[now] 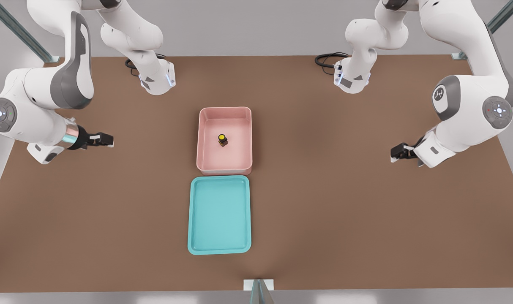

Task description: The left arm remains still, and the right arm places the button from the box into the tray

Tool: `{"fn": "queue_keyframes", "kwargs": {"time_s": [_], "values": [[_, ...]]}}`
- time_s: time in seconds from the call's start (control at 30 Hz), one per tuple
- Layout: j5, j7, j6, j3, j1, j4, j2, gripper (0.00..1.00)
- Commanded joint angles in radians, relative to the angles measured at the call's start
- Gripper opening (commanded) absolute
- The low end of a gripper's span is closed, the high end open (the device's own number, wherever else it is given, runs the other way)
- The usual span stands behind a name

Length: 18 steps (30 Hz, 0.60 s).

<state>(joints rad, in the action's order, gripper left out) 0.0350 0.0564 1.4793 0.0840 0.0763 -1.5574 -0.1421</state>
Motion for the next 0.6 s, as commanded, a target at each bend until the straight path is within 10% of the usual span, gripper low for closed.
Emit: {"fn": "queue_keyframes", "kwargs": {"time_s": [0.0,0.27,0.57], "values": [[0.0,0.022,0.032,0.0,0.0,0.0,0.001,1.0],[0.011,-0.96,0.254,0.036,-0.412,0.034,-0.145,1.0],[0.068,-1.329,0.725,0.102,-0.564,-0.521,0.056,1.0]]}}
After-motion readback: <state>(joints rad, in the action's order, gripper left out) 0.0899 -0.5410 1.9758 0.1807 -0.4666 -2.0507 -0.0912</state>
